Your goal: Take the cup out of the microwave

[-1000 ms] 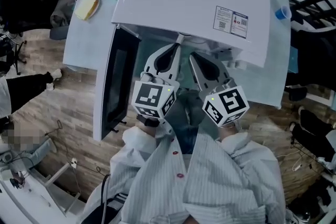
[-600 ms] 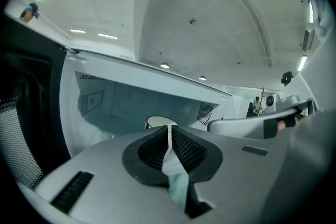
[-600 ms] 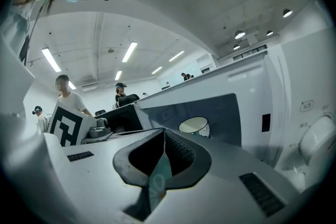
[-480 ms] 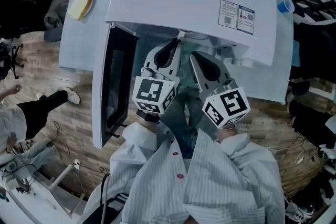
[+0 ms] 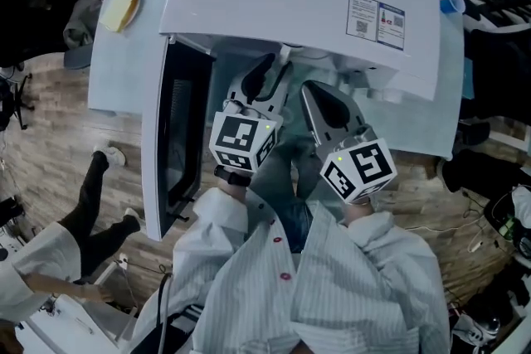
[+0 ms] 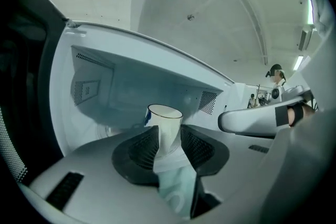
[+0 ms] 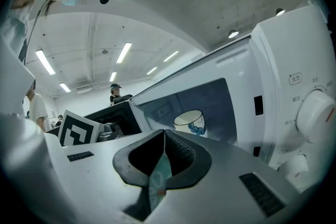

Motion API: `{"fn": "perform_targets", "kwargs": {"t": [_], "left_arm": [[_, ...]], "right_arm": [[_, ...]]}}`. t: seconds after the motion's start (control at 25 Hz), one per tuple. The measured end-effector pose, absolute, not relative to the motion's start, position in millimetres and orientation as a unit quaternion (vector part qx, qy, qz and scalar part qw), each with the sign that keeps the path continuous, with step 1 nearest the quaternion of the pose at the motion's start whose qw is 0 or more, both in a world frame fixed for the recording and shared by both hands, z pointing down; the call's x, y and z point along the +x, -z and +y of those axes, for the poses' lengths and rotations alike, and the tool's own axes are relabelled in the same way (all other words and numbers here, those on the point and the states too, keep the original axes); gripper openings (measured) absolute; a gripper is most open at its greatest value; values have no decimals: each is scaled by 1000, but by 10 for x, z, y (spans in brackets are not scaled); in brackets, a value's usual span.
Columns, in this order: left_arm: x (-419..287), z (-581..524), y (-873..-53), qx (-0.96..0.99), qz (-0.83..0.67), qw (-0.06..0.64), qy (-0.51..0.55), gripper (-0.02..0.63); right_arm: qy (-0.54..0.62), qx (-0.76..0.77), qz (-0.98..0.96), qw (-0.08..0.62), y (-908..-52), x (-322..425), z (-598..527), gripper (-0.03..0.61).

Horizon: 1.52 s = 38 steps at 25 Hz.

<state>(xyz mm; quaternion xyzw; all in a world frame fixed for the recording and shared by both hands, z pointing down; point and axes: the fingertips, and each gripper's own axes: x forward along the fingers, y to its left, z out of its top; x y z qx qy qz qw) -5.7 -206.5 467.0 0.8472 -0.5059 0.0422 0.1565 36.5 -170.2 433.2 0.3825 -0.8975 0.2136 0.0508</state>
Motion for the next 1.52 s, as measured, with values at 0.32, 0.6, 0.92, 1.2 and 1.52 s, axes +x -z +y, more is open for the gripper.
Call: {"fn": "perform_targets", "kwargs": {"t": [0.32,0.6,0.92,1.2,1.52], "left_arm": [[24,-2147,-4852,855,-489,160,-67,138],[87,-2247,-4961,856,-484,165,-74,138],[93,-2306,-5012,855,-486,158,-89,111],[105,-2305,-5008,861,-478,143,-100,84],[74,-2321,-4975,861,-478,139,-100,74]], "right_arm": [[-223,396,-889,54,-4411,459,-1698,37],[-225,402,-886,56,-4446,518,-1717,37],[-234,415,-877,57,-4503,594,-1716,37],[-237,415,-876,56,-4509,580,-1743,37],[-234,410,-880,56,-4477,522,-1784,37]]}}
